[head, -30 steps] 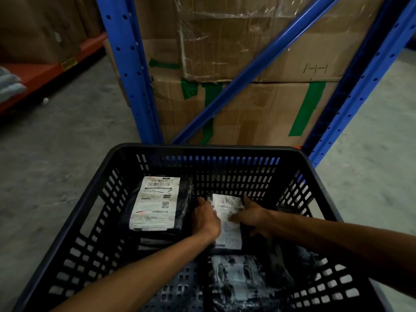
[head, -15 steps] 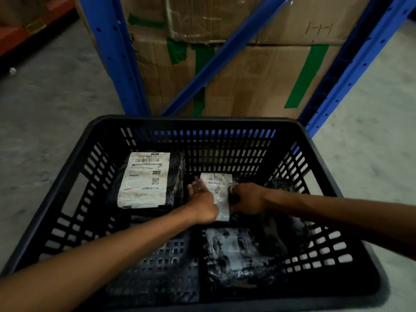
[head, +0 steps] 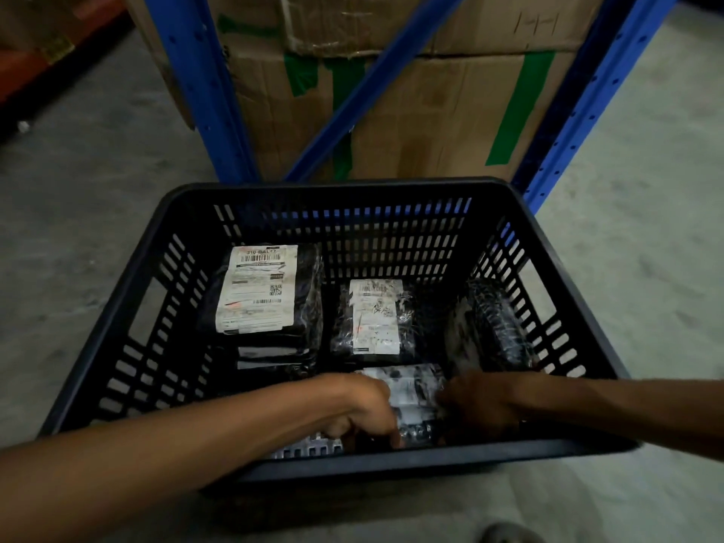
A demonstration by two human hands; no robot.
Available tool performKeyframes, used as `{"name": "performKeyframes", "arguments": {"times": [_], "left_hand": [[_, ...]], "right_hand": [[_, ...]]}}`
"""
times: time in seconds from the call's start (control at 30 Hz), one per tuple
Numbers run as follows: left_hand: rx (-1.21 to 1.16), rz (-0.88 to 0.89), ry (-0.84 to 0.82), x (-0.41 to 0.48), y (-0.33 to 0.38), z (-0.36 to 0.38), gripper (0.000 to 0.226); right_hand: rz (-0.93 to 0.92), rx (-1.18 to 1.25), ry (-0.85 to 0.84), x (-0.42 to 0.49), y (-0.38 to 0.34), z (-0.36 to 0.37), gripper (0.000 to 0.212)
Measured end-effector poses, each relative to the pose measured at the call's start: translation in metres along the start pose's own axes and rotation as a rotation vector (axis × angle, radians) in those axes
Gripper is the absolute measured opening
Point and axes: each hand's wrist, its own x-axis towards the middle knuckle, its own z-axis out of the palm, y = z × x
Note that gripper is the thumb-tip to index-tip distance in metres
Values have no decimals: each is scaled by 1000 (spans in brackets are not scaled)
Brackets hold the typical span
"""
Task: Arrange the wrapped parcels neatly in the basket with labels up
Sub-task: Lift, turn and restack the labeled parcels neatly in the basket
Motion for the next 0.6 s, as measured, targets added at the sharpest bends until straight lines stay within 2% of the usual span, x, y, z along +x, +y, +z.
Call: {"name": "performKeyframes", "arguments": {"times": [0.1,0.17,0.23,0.3,0.4,0.5,0.53,0.6], "left_hand": [[144,23,162,3,3,8,47],[97,46,190,2,-1,5,45],[-58,65,213,-6,-9,-10,45],[-310,115,222,-22,-17,-34,43],[-612,188,320,-46,-26,-65,42],[-800,212,512,-53,-25,-82,41],[-880,223,550,-51,-22,-85,42],[-1035,264,557,-49,-15,-87,43]], "right_hand": [[17,106,19,-2,3,5,21],[30,235,57,-7,6,-1,24],[39,402,49,-19,9,-15,29],[5,487,55,-34,15,-35,42],[-41,617,231,-58,30,-70,50],[-55,915,388,-63,43,-93,76],[-62,1032,443,-58,44,-98,77],[-74,1282,514,-41,42,-101,62]]}}
